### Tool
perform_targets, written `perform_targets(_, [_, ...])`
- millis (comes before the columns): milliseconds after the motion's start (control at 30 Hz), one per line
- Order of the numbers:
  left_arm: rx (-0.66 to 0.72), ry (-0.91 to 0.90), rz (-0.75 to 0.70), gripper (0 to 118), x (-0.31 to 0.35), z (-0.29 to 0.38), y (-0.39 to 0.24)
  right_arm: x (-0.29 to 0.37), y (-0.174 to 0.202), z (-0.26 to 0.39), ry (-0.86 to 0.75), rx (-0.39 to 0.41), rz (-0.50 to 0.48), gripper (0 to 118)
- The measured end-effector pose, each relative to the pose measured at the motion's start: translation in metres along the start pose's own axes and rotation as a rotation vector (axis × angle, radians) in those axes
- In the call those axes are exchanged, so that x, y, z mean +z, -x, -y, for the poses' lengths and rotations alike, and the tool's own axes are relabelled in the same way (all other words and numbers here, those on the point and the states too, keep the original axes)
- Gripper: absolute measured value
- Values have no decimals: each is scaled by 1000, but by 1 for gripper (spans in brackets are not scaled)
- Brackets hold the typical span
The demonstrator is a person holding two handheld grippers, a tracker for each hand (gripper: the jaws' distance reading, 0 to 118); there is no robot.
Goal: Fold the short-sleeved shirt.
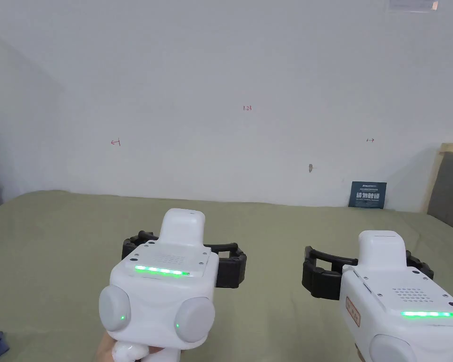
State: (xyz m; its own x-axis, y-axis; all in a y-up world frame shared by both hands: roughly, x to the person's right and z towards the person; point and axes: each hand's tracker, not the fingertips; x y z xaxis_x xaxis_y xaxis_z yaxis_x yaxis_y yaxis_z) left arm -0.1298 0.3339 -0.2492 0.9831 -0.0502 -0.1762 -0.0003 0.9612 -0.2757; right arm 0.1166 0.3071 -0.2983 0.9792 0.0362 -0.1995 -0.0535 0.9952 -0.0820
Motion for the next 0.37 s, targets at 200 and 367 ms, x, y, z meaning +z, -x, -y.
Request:
perform_targets(200, [46, 26, -15, 118, -6, -3, 4, 1, -3, -1, -2, -6, 0, 118])
perform_targets(367, [73, 39, 38, 118, -10, -3, 5, 2, -4, -3, -8, 1, -2, 118])
